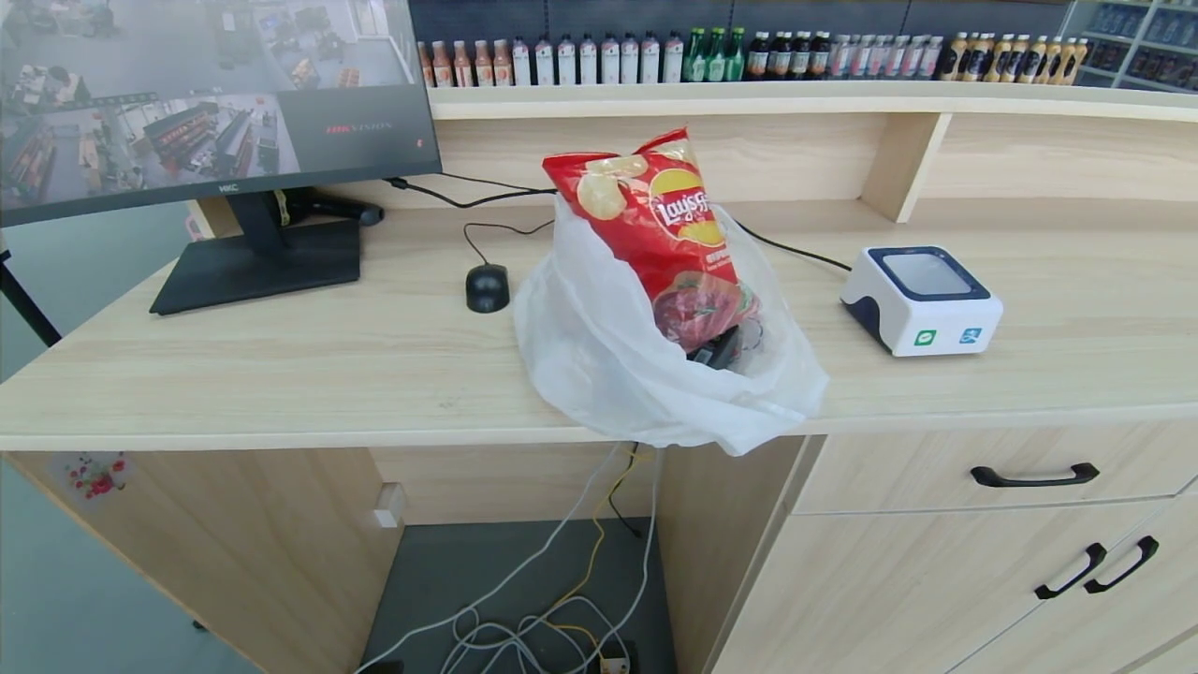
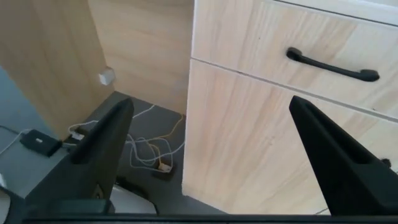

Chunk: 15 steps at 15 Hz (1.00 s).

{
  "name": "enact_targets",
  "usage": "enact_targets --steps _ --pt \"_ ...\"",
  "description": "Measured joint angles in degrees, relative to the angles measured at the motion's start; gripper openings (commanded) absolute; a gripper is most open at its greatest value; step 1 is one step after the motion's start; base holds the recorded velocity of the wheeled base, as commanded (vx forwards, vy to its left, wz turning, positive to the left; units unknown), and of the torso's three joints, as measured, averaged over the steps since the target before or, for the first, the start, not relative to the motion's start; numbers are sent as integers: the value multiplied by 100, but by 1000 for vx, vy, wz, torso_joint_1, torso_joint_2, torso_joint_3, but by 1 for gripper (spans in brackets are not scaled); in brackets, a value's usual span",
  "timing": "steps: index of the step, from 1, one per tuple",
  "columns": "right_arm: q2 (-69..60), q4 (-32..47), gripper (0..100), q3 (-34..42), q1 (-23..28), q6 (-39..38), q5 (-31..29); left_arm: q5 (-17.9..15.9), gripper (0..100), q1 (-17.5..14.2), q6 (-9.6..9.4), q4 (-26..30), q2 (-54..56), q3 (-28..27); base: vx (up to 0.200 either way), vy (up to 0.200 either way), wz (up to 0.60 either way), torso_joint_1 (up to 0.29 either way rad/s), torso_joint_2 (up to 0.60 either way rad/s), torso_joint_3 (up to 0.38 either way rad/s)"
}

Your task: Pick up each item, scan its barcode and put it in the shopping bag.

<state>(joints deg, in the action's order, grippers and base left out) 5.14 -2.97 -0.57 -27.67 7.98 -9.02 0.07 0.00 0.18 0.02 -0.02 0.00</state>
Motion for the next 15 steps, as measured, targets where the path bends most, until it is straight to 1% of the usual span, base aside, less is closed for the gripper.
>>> enact_targets --steps 2,5,6,7,9,12,13,15 --pt "108 0 100 -2 489 9 -74 0 100 0 -7 5 0 0 0 0 0 0 0 0" --pt "450 0 100 -11 1604 38 -94 0 100 0 2 5 0 0 0 0 0 0 0 0" --pt "516 2 100 -11 2030 35 -52 0 100 0 2 2 0 0 0 0 0 0 0 0" --pt "507 2 100 -11 2352 33 38 2 100 0 2 5 0 0 0 0 0 0 0 0" --pt "246 -13 100 2 2561 27 199 0 100 0 0 7 0 0 0 0 0 0 0 0" --pt "-230 -6 100 28 2699 -38 1184 0 100 0 -2 7 0 0 0 0 0 0 0 0" --pt "-333 2 100 33 2729 -71 1228 0 100 0 2 5 0 0 0 0 0 0 0 0" --pt "-440 18 100 39 2754 -158 1115 2 100 0 2 0 0 0 0 0 0 0 0 0"
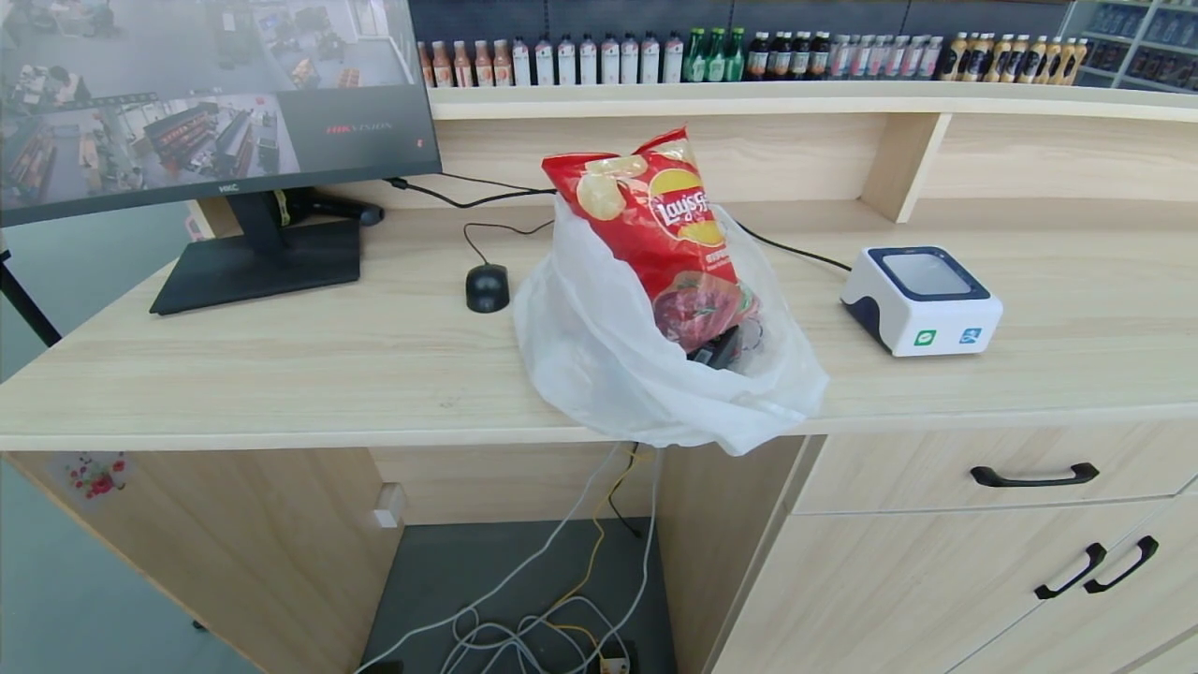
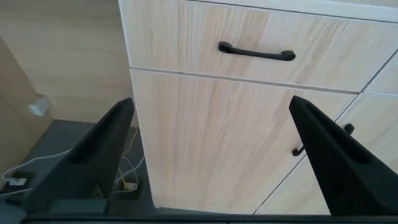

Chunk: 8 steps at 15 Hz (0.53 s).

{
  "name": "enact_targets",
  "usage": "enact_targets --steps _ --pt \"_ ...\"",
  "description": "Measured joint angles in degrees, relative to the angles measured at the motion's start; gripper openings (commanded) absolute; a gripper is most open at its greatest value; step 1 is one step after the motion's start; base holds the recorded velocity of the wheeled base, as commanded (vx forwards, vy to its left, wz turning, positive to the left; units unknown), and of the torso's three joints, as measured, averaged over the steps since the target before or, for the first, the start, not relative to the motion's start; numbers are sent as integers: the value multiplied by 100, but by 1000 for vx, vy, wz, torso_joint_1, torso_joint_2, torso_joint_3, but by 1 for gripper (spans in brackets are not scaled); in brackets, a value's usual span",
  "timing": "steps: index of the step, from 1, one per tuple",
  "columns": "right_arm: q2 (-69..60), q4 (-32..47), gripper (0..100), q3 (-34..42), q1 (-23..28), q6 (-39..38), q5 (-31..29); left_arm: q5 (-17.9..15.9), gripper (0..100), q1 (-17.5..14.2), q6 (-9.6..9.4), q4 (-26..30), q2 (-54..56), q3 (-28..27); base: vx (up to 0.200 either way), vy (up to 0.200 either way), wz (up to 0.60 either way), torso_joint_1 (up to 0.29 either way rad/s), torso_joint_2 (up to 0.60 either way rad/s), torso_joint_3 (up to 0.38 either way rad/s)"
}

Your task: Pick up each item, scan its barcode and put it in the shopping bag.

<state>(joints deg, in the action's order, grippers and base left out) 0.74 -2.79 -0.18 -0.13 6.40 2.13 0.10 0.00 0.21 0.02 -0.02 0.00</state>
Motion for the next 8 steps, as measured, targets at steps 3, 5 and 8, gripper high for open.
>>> enact_targets --steps 3,5,8 --pt "-65 284 100 16 6 -238 -20 -2 100 0 4 0 0 0 0 0 0 0 0 0" --pt "-74 258 100 16 6 -228 -22 -2 100 0 1 2 0 0 0 0 0 0 0 0" --pt "-74 263 100 13 6 -517 -28 -2 100 0 -16 5 0 0 0 0 0 0 0 0"
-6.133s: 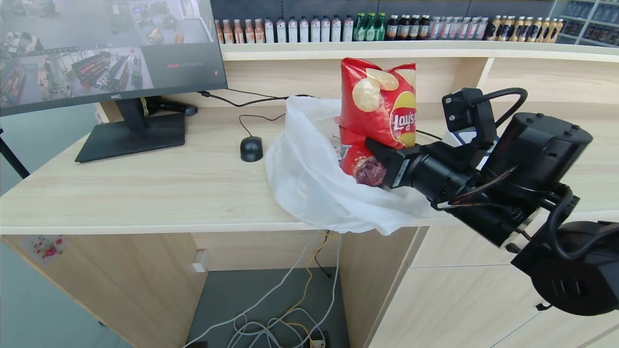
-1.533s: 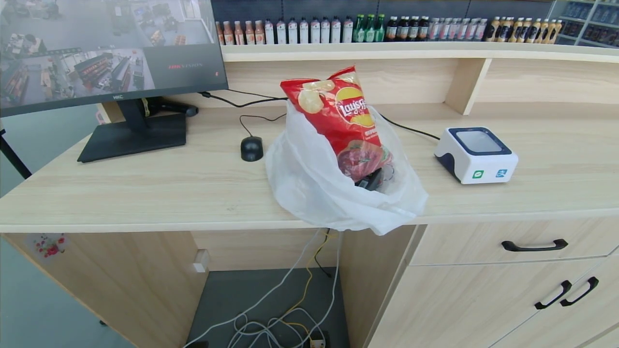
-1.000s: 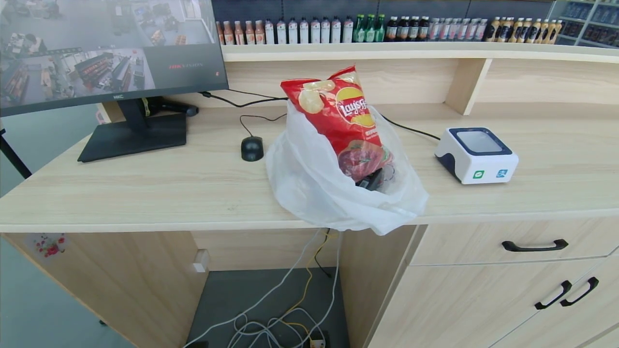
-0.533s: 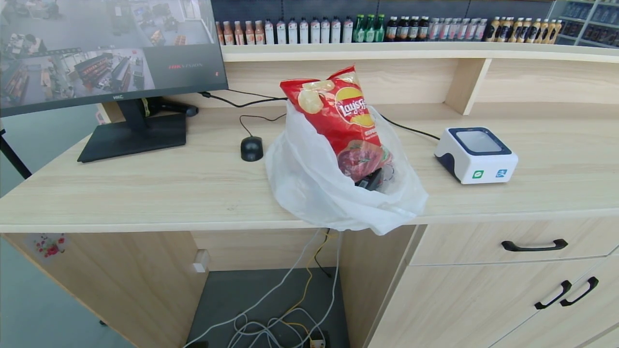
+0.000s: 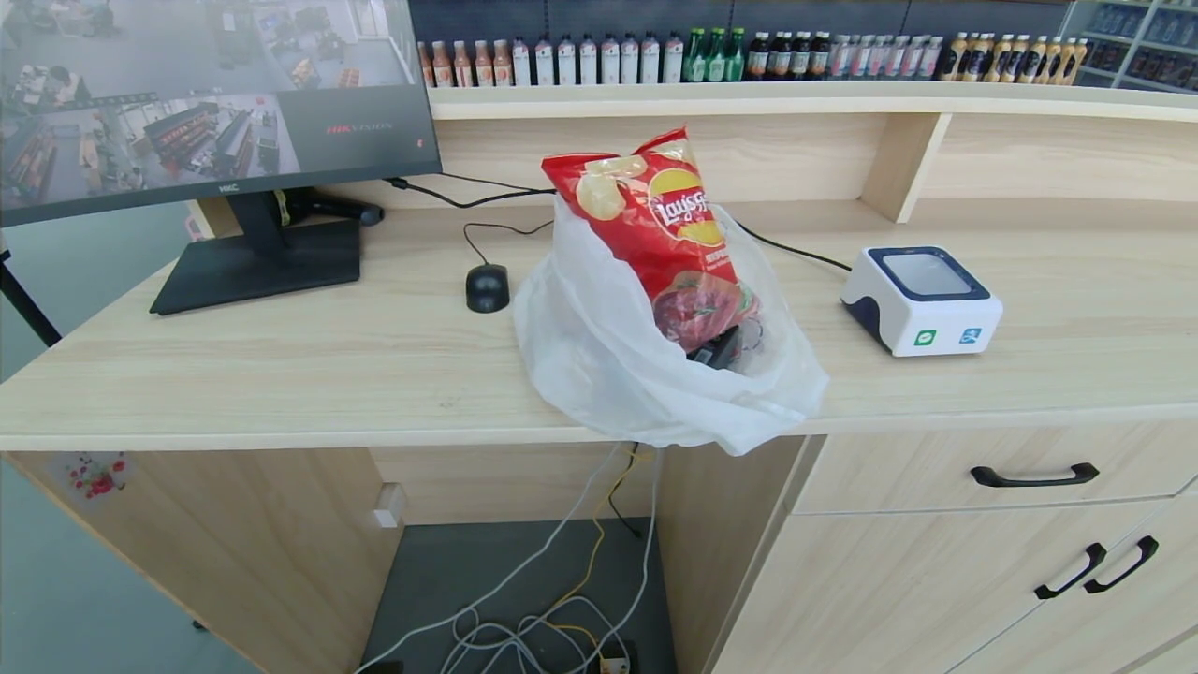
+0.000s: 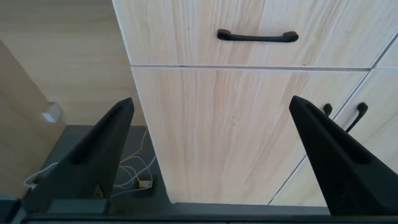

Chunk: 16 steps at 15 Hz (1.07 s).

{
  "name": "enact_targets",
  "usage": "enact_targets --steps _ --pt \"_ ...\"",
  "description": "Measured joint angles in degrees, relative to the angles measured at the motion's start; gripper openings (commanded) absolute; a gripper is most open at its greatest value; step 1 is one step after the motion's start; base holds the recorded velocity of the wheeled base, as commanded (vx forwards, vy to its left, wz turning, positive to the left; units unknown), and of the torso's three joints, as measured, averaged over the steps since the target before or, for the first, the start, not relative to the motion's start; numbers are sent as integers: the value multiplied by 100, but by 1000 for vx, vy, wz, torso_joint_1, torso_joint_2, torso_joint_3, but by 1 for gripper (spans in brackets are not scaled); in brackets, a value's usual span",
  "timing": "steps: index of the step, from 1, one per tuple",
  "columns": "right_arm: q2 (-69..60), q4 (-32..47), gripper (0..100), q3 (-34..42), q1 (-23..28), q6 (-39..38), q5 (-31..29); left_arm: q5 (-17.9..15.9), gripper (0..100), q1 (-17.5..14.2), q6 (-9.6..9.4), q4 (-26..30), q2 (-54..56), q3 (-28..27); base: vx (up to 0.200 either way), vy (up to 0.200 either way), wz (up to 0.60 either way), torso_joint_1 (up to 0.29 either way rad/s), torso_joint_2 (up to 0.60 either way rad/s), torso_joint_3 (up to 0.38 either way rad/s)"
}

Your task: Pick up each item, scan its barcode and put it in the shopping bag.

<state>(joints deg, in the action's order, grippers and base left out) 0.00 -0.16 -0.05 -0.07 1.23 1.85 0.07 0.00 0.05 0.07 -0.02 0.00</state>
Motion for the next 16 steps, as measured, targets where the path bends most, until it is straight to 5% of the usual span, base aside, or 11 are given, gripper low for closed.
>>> enact_targets --steps 5,16 --pt "0 0 100 -5 0 18 11 0 100 0 13 2 0 0 0 0 0 0 0 0" --pt "0 9 100 -5 0 49 13 2 100 0 27 2 0 0 0 -200 0 3 3 3"
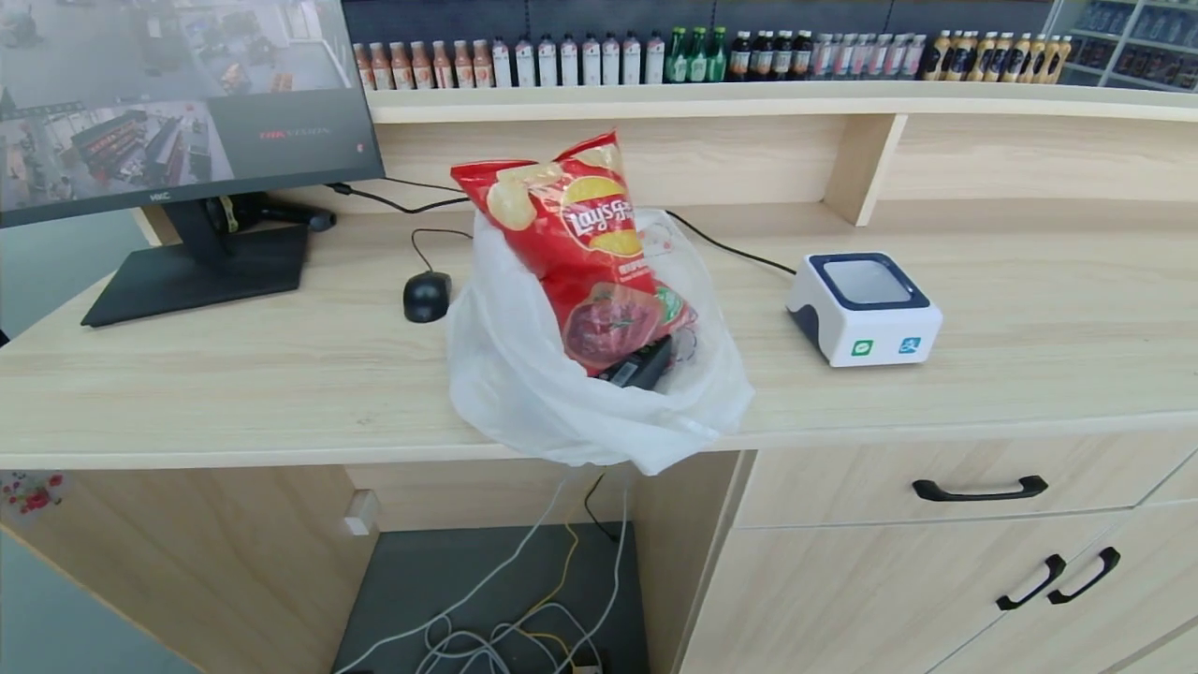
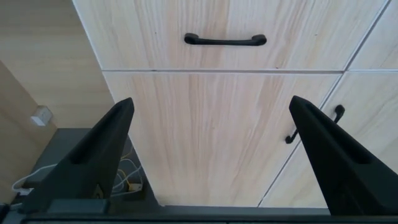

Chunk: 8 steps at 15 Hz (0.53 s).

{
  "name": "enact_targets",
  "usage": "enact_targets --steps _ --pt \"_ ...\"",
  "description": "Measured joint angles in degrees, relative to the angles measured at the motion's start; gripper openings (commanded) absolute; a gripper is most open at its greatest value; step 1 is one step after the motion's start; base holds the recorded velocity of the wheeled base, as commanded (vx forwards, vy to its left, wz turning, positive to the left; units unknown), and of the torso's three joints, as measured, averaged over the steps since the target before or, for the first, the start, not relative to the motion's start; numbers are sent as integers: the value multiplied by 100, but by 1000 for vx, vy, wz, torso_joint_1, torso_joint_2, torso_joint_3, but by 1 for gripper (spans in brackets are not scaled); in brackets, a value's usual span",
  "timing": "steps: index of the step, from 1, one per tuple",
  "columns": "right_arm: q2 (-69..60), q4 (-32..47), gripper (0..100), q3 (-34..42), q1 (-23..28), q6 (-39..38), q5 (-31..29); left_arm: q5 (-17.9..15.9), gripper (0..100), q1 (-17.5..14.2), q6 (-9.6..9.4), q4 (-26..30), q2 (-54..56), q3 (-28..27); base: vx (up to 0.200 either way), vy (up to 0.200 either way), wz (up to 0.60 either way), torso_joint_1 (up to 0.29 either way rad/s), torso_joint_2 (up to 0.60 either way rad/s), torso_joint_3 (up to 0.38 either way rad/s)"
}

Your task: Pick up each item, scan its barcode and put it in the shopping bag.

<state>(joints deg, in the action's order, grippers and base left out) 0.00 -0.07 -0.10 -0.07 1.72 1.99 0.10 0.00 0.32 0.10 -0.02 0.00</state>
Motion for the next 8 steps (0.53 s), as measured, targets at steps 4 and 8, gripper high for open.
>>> enact_targets --steps 4,8 --pt "0 0 100 0 0 60 1 0 100 0 1 -2 0 0 0 -200 0 1 2 4" --pt "0 0 100 0 0 33 0 0 100 0 1 0 0 0 0 -200 0 1 1 4"
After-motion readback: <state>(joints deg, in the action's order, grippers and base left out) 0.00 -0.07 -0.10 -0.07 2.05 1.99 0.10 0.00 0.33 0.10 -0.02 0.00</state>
